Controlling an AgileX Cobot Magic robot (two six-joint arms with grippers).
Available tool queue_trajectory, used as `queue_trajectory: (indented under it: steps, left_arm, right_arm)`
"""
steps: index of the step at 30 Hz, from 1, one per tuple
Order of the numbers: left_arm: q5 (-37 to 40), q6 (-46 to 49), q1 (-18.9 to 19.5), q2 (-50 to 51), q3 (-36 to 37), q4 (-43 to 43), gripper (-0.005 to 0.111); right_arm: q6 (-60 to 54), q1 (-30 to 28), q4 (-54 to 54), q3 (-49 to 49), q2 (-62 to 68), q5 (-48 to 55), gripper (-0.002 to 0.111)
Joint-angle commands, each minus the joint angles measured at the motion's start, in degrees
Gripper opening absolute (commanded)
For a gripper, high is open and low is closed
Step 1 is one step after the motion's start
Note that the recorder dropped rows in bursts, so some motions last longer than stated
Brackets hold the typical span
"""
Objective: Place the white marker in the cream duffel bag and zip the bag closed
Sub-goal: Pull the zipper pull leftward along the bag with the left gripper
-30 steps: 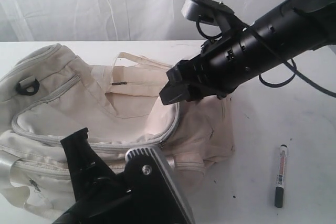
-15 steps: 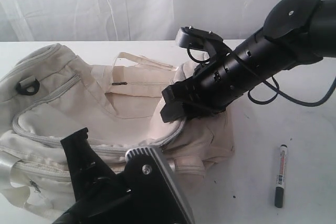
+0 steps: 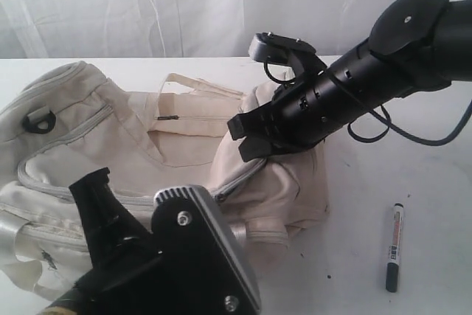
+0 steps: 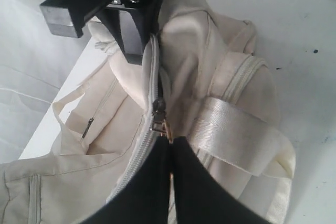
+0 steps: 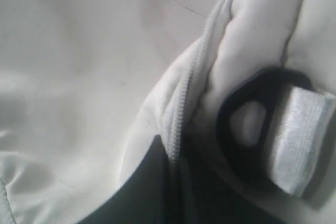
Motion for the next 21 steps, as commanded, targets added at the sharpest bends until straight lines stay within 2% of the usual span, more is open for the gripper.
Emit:
queue_trajectory:
  steps: [1, 9, 21]
  left_arm:
    - [0.09, -1.33, -0.3, -4.69, 3.88, -1.13, 0.0]
    - [0.09, -3.54, -0.3, -14.3, 10.86, -1.13, 0.0]
    - [0.09, -0.46, -0.3, -24.01, 13.73, -1.13, 0.0]
  right_arm:
    - [-0.68, -3.83, -0.85, 0.08, -2.65, -2.37, 0.0]
    - [-1.26, -5.57, -1.21, 0.08, -5.88, 0.07, 0.0]
    - [-1.26, -5.57, -1.33, 0.08, -6.46, 3.05, 0.0]
